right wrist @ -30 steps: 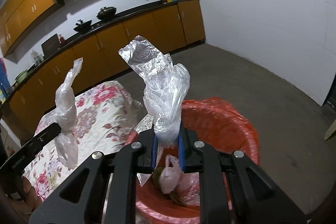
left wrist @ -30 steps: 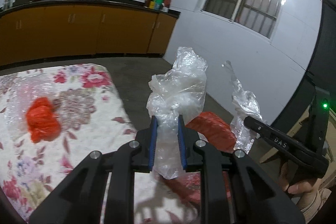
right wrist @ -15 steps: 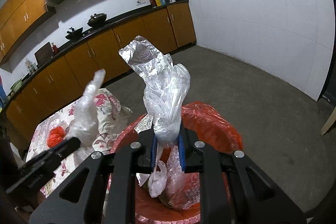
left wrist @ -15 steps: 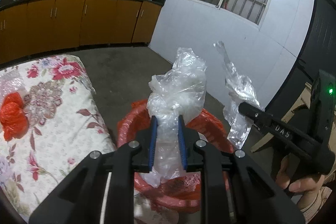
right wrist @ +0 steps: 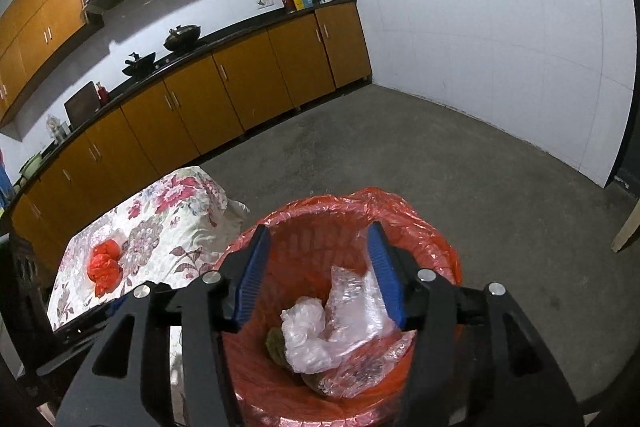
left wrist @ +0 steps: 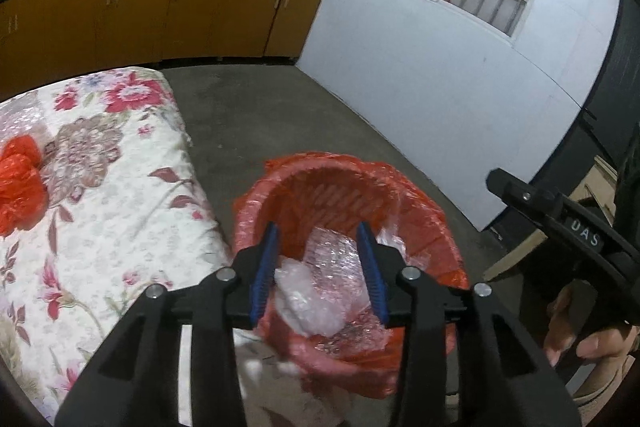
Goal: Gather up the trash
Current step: 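Carry both clear bags over the basket and open both tools to drop them, then move both open tools back to the red bag and bubble wrap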
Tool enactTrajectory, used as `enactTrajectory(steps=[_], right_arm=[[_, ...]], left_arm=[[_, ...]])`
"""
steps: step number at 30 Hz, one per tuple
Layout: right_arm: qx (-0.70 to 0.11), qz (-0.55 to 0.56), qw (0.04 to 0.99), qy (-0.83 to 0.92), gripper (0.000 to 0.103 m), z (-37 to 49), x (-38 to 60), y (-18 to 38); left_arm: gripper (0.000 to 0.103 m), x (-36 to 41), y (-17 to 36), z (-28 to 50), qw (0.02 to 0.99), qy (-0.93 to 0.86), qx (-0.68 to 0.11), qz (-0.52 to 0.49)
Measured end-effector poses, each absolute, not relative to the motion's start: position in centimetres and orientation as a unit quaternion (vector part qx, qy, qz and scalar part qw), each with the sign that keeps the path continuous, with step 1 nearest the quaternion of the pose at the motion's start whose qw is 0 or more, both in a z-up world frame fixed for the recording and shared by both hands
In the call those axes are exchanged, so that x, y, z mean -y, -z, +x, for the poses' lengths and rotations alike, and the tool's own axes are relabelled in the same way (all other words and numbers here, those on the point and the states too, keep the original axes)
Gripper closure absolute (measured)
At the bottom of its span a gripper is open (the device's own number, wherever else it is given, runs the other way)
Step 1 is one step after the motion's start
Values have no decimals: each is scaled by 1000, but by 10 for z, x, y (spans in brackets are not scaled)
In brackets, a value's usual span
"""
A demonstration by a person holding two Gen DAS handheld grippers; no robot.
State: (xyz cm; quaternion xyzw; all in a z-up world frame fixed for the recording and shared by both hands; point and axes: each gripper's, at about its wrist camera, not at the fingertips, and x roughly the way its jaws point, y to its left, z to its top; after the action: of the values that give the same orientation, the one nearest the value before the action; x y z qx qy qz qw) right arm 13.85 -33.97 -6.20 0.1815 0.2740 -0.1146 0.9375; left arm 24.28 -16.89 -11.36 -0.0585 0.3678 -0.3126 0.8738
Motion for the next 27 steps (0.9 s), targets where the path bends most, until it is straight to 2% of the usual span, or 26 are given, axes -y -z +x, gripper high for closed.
enactTrajectory(steps=[15,18,27], right_arm=[[-299,150,939,84,51,155,299,65],[-301,144,940,75,46,159,288,63],[-311,119,942,49,46,172,255,60]], left_arm=[[56,93,102,258,907,223,-351,-62],[55,75,100,262,912,205,-348,-65],[54,19,100,270,923,155,-343,-79]])
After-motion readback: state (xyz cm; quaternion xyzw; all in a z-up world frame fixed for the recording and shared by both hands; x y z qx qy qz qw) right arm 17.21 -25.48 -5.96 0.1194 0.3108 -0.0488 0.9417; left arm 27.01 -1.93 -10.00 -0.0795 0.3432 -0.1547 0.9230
